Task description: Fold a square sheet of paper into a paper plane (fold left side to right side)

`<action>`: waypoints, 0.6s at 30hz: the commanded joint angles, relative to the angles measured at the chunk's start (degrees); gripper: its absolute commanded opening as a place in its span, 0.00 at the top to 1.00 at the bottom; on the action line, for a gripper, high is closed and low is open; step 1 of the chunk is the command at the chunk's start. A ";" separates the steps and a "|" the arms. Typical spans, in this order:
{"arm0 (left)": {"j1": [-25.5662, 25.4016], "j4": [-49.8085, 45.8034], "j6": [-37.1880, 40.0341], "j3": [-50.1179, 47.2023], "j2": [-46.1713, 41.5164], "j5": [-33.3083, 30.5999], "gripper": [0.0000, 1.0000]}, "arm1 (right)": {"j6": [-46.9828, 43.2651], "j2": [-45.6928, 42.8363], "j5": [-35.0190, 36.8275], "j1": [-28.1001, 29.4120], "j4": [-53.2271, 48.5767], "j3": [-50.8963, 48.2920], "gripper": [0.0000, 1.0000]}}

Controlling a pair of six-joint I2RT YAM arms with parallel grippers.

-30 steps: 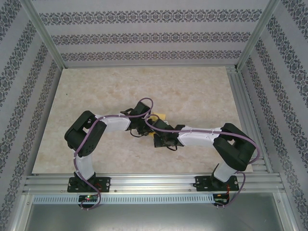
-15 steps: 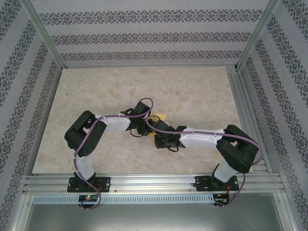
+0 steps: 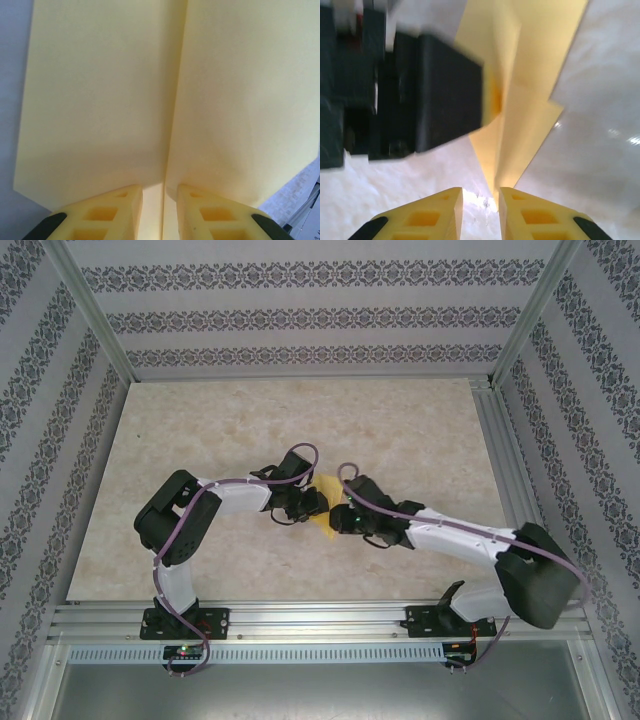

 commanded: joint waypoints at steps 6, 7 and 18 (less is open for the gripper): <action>-0.21 -2.09 0.05 -0.38 2.25 -1.68 0.72 | 1.11 0.57 -20.06 -14.59 15.16 -2.97 0.74; -0.21 -2.21 0.08 -0.25 2.13 -1.74 0.72 | 1.11 1.70 -20.73 -15.21 15.40 -2.12 0.74; -0.21 -2.66 0.18 -0.12 2.17 -1.79 0.72 | -0.03 13.82 -23.13 -14.55 17.00 4.61 0.73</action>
